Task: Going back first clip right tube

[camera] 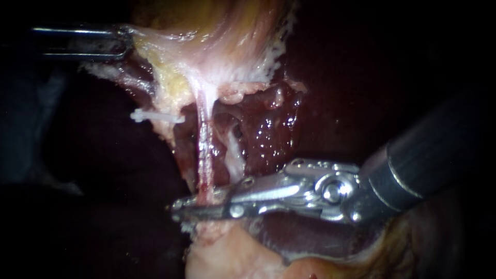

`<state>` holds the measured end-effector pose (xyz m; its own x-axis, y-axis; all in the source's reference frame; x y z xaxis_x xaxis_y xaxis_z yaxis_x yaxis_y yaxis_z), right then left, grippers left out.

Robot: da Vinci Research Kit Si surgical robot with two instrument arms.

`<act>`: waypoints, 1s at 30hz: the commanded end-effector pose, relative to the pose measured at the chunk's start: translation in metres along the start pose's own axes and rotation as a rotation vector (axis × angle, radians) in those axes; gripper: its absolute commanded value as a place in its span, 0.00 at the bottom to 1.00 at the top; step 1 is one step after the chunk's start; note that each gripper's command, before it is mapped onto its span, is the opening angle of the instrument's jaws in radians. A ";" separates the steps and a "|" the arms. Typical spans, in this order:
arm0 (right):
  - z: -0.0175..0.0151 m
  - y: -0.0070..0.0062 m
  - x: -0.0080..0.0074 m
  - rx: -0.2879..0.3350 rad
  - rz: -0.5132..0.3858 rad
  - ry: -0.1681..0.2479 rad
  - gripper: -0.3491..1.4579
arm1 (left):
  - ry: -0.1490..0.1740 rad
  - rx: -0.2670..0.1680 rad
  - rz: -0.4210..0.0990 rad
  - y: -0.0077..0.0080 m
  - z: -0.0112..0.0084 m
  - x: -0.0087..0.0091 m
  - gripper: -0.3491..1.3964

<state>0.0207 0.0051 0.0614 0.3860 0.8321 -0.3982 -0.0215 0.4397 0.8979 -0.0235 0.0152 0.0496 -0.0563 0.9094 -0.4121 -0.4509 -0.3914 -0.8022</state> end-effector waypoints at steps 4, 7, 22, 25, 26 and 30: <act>0.0000 0.0000 0.0000 0.012 0.000 0.007 0.05 | 0.000 0.001 0.000 0.0000 0.0000 0.0000 0.00; 0.0002 0.0001 0.0001 0.024 -0.007 0.027 0.31 | 0.000 0.001 0.000 0.0000 0.0000 0.0000 0.00; 0.0003 0.0033 0.0002 -0.087 -0.265 0.041 0.46 | 0.000 0.001 0.000 0.0000 0.0000 -0.0001 0.00; -0.0001 0.0039 0.0001 -0.118 -0.321 -0.004 0.46 | 0.001 0.002 0.001 0.0000 0.0001 -0.0001 0.00; -0.0002 0.0040 0.0001 -0.125 -0.339 -0.012 0.46 | 0.001 0.002 0.001 0.0000 0.0001 -0.0002 0.00; -0.0009 0.0042 -0.0001 -0.164 -0.405 -0.005 0.47 | 0.001 0.002 0.001 -0.0001 0.0001 -0.0002 0.00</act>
<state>0.0193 0.0071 0.0650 0.3986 0.5653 -0.7222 -0.0108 0.7903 0.6126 -0.0236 0.0150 0.0499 -0.0560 0.9088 -0.4135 -0.4524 -0.3923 -0.8009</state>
